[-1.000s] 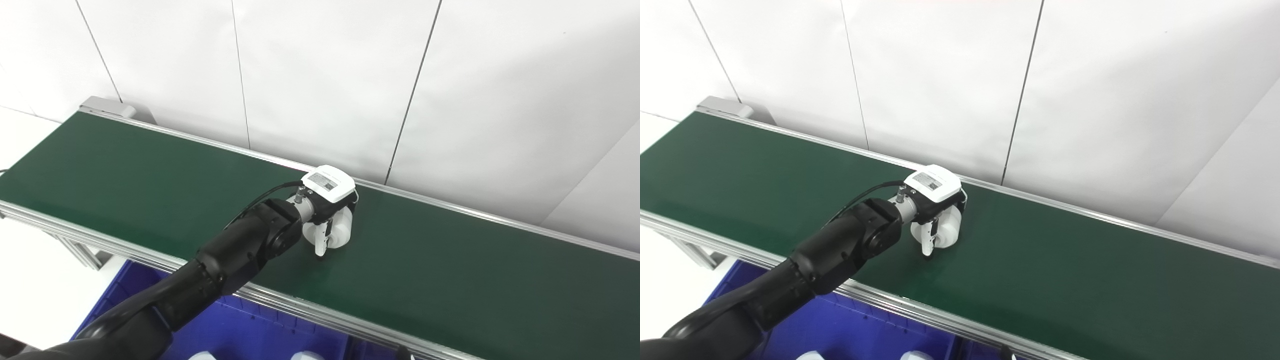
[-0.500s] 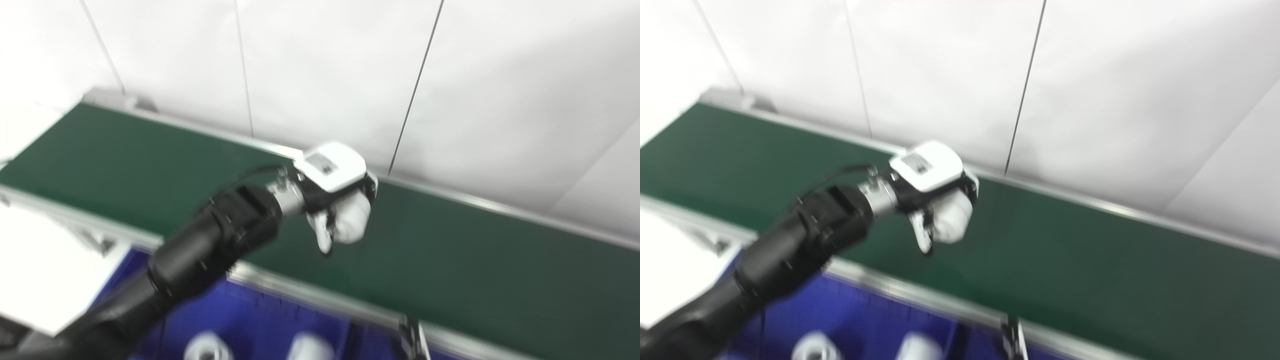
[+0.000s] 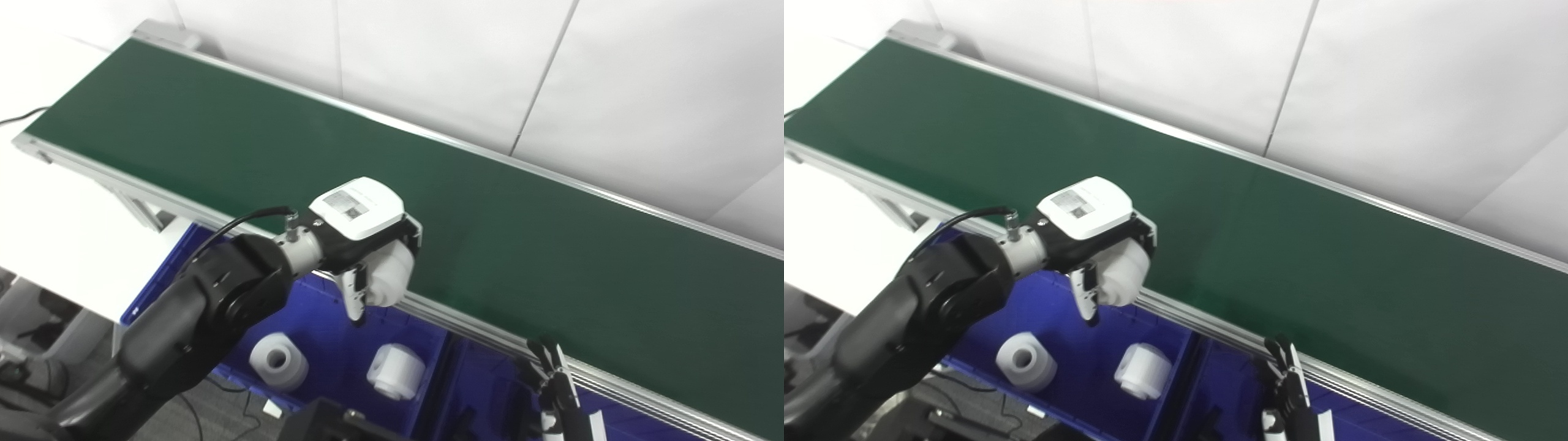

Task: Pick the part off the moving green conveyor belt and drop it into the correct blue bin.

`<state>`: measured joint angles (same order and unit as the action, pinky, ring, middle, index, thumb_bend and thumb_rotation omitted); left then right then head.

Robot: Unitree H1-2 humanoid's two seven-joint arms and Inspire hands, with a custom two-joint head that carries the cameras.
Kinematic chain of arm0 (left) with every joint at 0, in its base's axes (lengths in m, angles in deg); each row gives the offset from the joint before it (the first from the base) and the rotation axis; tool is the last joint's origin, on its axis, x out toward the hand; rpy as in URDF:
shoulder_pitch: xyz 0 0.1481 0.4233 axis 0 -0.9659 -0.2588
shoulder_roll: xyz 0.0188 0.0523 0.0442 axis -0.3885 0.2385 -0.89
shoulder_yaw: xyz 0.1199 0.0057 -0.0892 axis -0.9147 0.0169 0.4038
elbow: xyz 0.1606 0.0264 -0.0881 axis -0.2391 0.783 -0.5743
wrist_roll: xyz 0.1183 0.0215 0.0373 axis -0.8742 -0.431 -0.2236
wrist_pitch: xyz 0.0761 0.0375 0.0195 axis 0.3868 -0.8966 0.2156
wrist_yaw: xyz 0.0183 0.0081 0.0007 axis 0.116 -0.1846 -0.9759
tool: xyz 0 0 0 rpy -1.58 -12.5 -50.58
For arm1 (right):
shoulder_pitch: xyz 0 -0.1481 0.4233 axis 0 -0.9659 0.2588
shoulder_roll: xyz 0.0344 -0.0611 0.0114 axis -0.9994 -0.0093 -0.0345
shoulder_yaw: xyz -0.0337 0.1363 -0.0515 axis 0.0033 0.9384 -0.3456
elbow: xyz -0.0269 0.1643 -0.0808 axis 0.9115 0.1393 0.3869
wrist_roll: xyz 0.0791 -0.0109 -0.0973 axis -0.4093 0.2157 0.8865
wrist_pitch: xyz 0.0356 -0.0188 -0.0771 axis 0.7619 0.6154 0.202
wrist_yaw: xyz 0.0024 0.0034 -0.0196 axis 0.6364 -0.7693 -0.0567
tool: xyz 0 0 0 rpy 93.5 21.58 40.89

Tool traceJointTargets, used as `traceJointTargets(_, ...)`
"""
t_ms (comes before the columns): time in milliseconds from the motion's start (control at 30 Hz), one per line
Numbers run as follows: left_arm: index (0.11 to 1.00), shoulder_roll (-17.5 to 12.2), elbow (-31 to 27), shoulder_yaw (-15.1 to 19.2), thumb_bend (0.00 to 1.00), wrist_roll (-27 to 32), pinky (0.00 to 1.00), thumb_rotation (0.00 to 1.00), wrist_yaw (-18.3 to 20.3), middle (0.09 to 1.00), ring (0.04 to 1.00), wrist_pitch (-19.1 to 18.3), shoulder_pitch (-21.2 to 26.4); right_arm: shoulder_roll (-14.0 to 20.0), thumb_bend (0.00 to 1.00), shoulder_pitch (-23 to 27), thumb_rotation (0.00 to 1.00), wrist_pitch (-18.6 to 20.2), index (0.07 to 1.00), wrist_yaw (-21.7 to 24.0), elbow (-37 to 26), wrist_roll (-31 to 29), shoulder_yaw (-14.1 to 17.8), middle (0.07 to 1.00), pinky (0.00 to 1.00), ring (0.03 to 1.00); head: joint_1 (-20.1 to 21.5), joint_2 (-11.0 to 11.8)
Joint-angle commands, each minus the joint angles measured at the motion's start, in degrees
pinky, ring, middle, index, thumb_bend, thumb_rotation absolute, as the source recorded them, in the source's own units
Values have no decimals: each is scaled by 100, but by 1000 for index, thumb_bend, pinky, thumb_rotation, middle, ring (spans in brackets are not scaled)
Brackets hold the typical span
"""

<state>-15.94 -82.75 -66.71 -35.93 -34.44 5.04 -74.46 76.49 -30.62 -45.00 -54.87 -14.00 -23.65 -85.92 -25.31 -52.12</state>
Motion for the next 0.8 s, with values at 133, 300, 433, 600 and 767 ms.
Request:
traceJointTargets(133,516,0,222,323,518,-50,311,0,-637,430,381,225,-675,61,767,37,1000,-50,971,229,-125,-231,139,917,804,820,-88,26)
traceJointTargets(300,510,-109,644,323,516,-141,286,0,-1242,415,357,666,-1000,37,736,21,981,-72,960,290,-115,-225,203,917,791,819,-52,39)
traceJointTargets(433,517,-338,820,141,509,-431,299,0,-1119,432,362,978,-1058,-15,727,19,971,-72,962,300,-102,-195,192,919,789,820,25,33)
traceJointTargets(600,530,-438,925,-3,498,-494,256,0,-960,450,354,1070,-1092,-80,733,2,968,-102,963,298,-90,-148,192,918,792,817,73,10)
traceJointTargets(767,488,-375,896,-78,504,-744,226,0,-826,494,398,1055,-1110,-131,731,-11,979,-60,964,277,-144,-66,201,915,783,810,83,18)
